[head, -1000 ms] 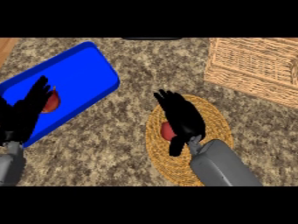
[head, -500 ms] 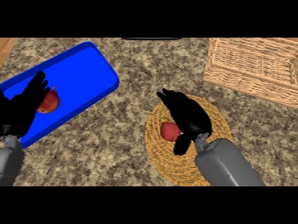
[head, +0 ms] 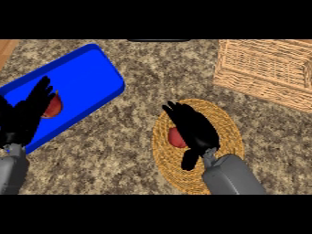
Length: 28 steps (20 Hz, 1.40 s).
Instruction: Pick the bell pepper from the placemat and place it in the basket
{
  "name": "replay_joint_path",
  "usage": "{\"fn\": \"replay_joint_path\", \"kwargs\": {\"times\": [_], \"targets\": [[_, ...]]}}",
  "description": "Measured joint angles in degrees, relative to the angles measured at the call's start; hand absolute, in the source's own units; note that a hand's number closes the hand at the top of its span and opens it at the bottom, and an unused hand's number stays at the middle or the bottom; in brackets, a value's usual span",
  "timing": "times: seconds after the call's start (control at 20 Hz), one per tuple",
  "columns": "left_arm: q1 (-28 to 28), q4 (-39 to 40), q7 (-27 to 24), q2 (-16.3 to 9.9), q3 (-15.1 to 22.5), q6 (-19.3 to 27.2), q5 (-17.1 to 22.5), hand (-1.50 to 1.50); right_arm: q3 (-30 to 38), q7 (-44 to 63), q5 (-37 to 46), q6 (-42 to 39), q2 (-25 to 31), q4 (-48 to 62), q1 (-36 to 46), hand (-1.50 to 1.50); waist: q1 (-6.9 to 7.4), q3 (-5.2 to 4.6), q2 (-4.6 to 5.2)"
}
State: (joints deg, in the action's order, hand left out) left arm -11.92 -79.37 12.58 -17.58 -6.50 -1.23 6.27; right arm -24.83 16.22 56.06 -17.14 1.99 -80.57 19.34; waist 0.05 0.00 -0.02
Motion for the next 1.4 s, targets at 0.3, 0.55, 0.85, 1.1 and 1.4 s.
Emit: {"fn": "replay_joint_path", "kwargs": {"times": [0.3, 0.55, 0.85, 1.1, 1.4], "targets": [[0.4, -0.3, 0.1, 0.8, -0.7, -0.7, -0.8, 0.0, -0.2, -0.4, 3.7, 1.9, 0.0, 2.5, -1.3, -1.5, 0.0, 0.0, 0.02], [0.7, -0.9, 0.2, 1.2, -1.2, -1.1, -1.3, 0.0, -1.0, -1.5, 6.1, 3.7, -0.5, 8.1, 1.4, 1.5, 0.16, 0.0, 0.02], [-0.8, 0.8, -0.5, 1.8, -1.6, -1.3, -2.3, 0.0, -1.7, -3.4, 9.3, 5.8, -1.4, 12.6, 2.7, 1.5, 0.09, -0.1, -0.24], [-1.7, 2.0, -0.6, 1.5, -2.6, -2.3, -2.2, 0.0, -3.6, -3.3, 9.8, 5.8, -1.5, 14.0, 3.8, 1.5, 0.07, -0.16, -0.34], [-0.9, -0.7, 1.3, 2.1, -2.4, -1.8, -2.5, 0.0, -7.5, 3.4, 4.0, 10.1, -1.5, 12.4, 2.2, 1.5, 0.38, -0.18, -0.34]]}}
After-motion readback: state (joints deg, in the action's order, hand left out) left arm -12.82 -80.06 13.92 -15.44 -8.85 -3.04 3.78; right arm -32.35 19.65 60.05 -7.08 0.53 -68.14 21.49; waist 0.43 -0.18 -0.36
